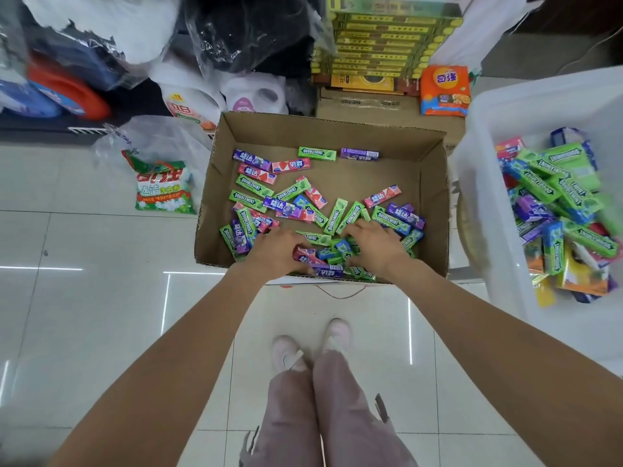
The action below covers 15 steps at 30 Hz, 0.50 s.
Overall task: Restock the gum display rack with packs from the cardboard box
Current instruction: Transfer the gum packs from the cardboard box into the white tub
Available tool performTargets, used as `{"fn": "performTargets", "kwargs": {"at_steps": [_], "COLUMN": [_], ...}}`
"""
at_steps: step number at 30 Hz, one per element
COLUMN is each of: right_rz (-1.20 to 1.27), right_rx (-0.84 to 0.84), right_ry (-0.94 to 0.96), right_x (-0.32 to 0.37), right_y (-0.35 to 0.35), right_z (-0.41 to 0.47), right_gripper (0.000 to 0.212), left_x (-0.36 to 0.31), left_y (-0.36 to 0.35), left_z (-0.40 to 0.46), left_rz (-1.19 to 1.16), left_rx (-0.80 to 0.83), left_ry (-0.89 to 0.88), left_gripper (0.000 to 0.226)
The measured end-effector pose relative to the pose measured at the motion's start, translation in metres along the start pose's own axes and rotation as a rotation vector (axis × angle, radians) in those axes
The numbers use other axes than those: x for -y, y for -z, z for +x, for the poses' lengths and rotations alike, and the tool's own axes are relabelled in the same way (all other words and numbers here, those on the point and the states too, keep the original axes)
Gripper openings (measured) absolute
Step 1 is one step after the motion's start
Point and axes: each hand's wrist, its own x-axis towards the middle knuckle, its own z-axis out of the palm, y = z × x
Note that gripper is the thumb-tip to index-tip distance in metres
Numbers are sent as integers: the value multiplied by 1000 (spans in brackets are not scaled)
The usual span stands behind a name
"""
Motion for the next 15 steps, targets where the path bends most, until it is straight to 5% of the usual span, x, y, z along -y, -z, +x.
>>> {"fn": "performTargets", "kwargs": {"at_steps": [7,15], "right_rz": [254,252], "right_rx": [-77,-205], "right_ry": [-6,-3], "right_x": [-1,2], "right_y": [-8,-13], "right_z": [-4,-8], "right_gripper": [40,37], "left_x": [2,3], "left_y": [-3,0], "left_z": [0,-2], "left_rz": [-152,-139], "left_rx": [-87,-4], "left_ry": [16,-15], "left_gripper": [35,49]}}
